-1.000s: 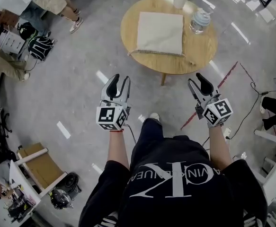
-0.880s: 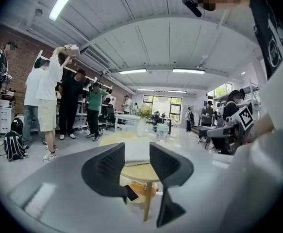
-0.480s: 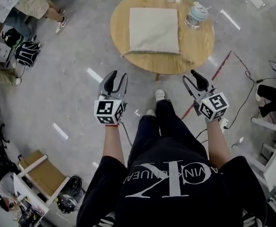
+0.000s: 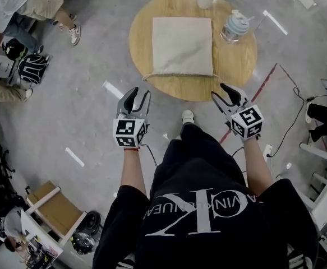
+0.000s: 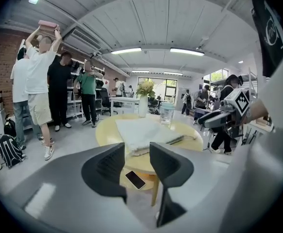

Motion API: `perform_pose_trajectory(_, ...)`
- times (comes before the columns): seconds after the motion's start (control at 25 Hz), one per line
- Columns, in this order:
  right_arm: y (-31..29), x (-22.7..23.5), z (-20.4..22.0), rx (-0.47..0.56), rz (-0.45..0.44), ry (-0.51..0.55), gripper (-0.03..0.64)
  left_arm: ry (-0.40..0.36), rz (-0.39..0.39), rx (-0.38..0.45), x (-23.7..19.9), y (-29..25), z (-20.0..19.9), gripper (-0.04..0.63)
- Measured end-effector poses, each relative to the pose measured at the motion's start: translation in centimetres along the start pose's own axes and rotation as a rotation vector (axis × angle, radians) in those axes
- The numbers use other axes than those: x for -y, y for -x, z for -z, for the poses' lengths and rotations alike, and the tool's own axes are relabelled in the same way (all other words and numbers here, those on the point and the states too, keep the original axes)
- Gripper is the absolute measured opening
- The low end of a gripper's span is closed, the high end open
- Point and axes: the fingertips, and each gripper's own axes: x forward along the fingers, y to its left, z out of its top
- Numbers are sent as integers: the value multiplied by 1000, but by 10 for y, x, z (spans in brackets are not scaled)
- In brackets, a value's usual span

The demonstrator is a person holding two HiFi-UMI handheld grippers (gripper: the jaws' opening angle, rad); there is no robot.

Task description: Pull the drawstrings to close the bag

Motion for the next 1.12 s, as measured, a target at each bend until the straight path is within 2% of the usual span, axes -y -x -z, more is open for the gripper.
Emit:
perform_pose_trajectory(0.28,-25,31,18,-131,-8,44,152,-76,27,-130,-9,-45,15,158)
perform_pose_trajectory(0.48,-38,52,35,-224,-18,61,152,-65,-3,-193,-25,-68,28,158)
perform_pose_trajectory(0.6,-45,62,46,-278,-31,74,152,-94,3,-237,-31,-78,35,158)
perform_pose_trajectory(0.88,-62,71,59,-339,-70,101,150,-109,-3,-274,-37,-89,40,158)
perform_pose_trajectory(1.04,-69,69,61,-362,-106,128,118,-130,5,-298,-37,-90,43,158)
perform_pose_trajectory(1.12,-72,67,63,-378,-122,145,78,-158,22,-316,-37,-91,44,158)
